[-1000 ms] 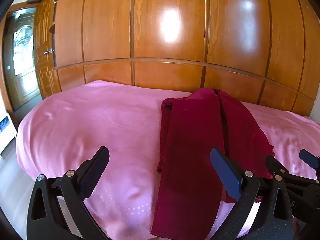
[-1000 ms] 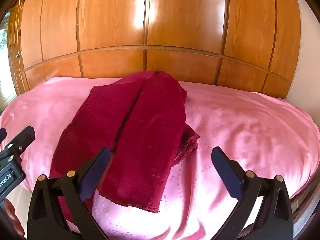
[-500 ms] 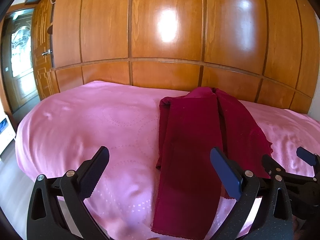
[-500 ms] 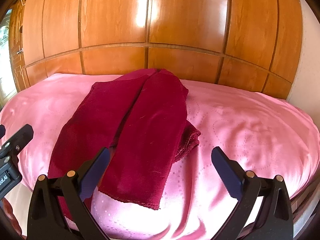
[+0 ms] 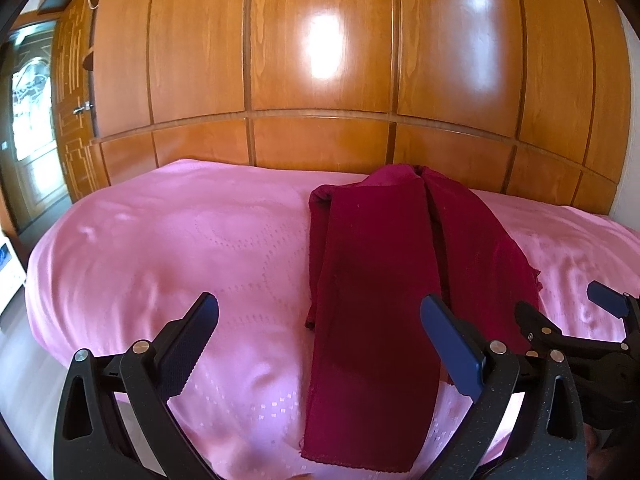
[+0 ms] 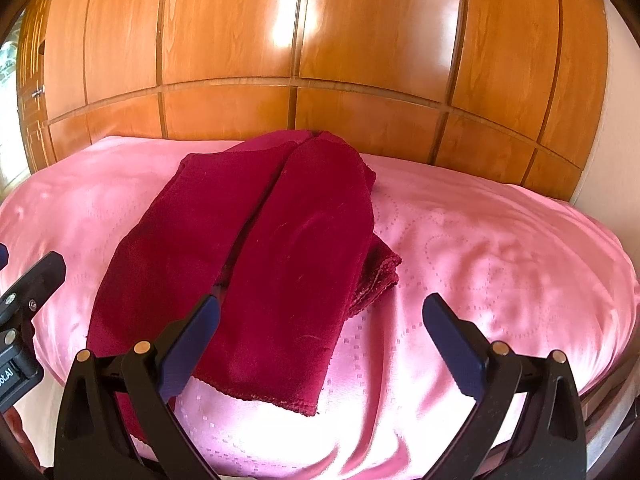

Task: Fold small clothes

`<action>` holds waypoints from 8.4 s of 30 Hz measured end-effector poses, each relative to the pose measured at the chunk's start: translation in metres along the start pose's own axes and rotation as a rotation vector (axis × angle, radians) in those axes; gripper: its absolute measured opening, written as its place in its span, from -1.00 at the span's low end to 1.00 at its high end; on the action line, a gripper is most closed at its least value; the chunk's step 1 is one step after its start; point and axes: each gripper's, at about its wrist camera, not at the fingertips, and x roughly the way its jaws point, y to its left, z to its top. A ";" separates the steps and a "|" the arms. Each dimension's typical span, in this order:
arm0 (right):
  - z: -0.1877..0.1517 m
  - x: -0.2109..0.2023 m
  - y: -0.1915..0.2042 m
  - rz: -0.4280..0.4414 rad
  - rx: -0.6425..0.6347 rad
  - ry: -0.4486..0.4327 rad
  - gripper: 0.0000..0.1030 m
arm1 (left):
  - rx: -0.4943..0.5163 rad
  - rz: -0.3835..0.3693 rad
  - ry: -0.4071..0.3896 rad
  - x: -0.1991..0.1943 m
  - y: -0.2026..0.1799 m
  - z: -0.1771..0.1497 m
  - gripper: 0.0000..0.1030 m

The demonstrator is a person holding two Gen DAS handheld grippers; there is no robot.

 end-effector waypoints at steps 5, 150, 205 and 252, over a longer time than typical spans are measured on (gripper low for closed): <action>-0.001 0.000 0.003 -0.002 -0.007 0.002 0.96 | -0.001 -0.005 0.001 0.001 0.001 -0.001 0.94; 0.010 0.017 -0.174 0.229 0.154 0.247 0.25 | -0.545 -0.120 0.314 0.096 0.251 0.031 0.21; 0.049 0.159 0.031 0.397 -0.147 0.200 0.96 | -0.531 -0.021 0.335 0.181 0.300 0.091 -0.42; 0.033 0.156 -0.327 0.151 0.684 0.176 0.03 | -0.246 -0.217 0.337 0.054 0.119 0.019 0.16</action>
